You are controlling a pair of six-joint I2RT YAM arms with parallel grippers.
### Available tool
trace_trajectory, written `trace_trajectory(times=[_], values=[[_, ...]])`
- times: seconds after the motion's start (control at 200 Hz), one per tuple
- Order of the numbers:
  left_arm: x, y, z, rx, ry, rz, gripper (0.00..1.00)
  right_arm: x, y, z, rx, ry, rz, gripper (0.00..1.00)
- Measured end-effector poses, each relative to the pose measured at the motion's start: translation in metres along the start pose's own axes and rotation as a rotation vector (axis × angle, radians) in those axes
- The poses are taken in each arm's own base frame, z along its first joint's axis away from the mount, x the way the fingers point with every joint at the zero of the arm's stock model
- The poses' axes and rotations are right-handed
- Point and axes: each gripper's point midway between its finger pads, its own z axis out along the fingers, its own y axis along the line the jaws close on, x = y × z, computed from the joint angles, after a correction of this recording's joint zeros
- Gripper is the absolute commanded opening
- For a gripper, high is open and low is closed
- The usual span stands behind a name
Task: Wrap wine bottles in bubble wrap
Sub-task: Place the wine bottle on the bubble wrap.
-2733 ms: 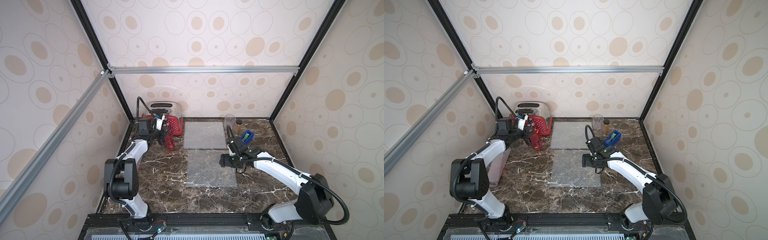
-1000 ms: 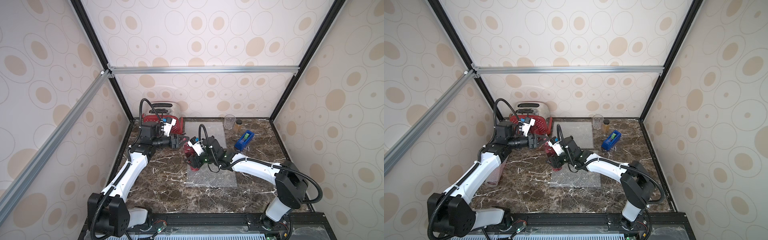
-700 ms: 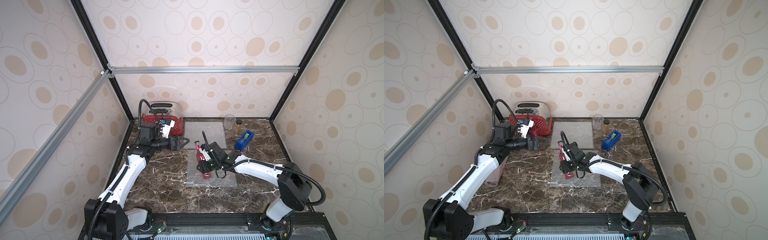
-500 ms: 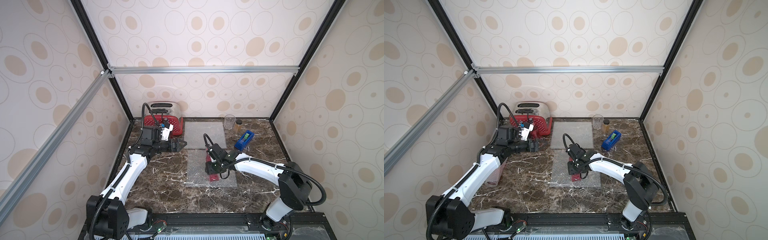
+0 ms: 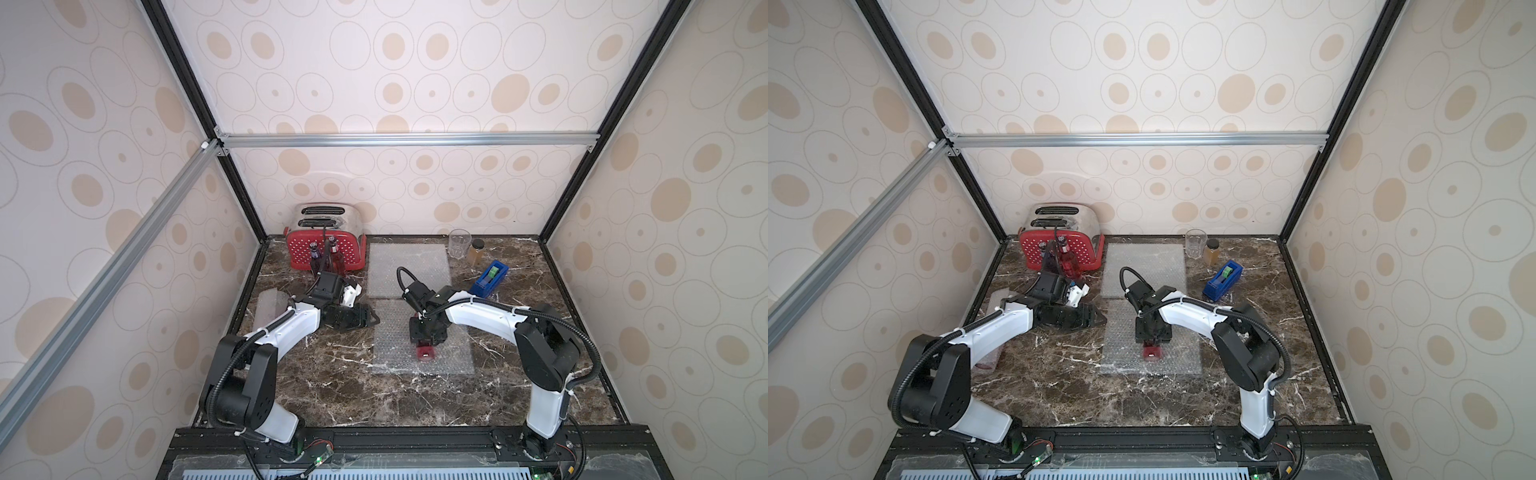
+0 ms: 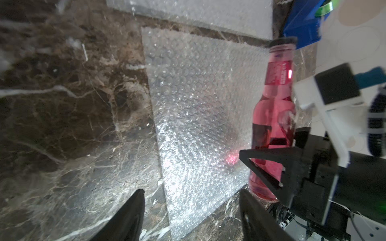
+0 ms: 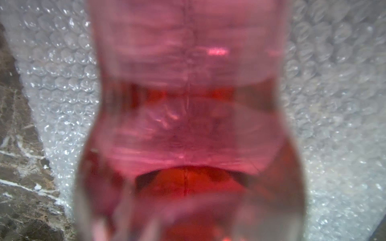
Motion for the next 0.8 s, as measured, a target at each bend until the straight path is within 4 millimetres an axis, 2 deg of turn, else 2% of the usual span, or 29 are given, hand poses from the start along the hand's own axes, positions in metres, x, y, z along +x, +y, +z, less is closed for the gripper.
trace_trajectory(times=[0.09, 0.195, 0.336, 0.426, 0.551, 0.797], values=[[0.008, 0.006, 0.013, -0.023, 0.042, -0.019, 0.63, 0.000, -0.001, 0.001, 0.004, 0.005, 0.003, 0.12], [0.016, 0.000, 0.024, -0.026, 0.083, 0.001, 0.56, 0.001, -0.002, 0.001, 0.006, 0.011, 0.011, 0.15], [0.013, -0.013, 0.032, -0.016, 0.095, 0.032, 0.41, 0.002, -0.002, 0.005, 0.004, 0.023, 0.025, 0.24], [0.009, -0.014, 0.036, -0.017, 0.099, 0.031, 0.34, 0.004, -0.003, 0.013, 0.013, 0.042, 0.026, 0.28], [0.009, -0.011, 0.046, -0.022, 0.123, 0.016, 0.30, 0.006, -0.004, 0.022, 0.025, 0.065, 0.027, 0.35], [0.014, -0.006, 0.063, -0.017, 0.176, -0.022, 0.27, 0.001, 0.000, 0.019, 0.013, 0.053, 0.027, 0.53]])
